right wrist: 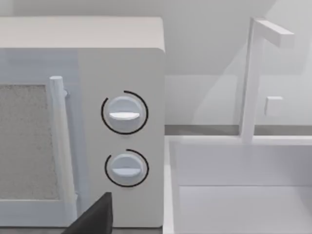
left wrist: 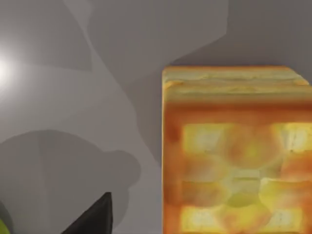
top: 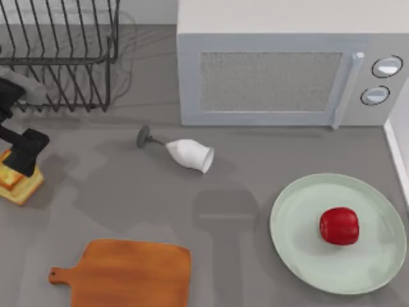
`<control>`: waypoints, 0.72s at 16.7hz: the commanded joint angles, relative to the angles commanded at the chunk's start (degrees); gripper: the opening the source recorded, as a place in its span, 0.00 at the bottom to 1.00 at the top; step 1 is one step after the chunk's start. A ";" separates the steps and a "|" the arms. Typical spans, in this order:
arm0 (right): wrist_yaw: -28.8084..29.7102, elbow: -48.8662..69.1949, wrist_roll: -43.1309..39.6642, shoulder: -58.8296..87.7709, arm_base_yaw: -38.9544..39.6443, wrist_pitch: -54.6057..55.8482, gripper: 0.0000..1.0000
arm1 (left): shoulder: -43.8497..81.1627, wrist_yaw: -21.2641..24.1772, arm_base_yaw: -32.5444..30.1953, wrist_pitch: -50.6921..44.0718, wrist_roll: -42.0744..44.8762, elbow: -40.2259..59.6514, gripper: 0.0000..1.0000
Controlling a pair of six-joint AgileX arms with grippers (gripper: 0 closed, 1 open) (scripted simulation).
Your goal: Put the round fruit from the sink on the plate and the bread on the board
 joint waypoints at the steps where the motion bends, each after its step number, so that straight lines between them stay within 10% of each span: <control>1: 0.00 0.00 0.00 0.00 0.00 0.00 1.00 | 0.43 0.01 0.09 0.76 -0.05 -0.58 1.00; 12: 0.00 0.00 0.00 0.00 0.00 0.00 1.00 | 6.03 0.04 0.38 14.23 0.28 -8.21 1.00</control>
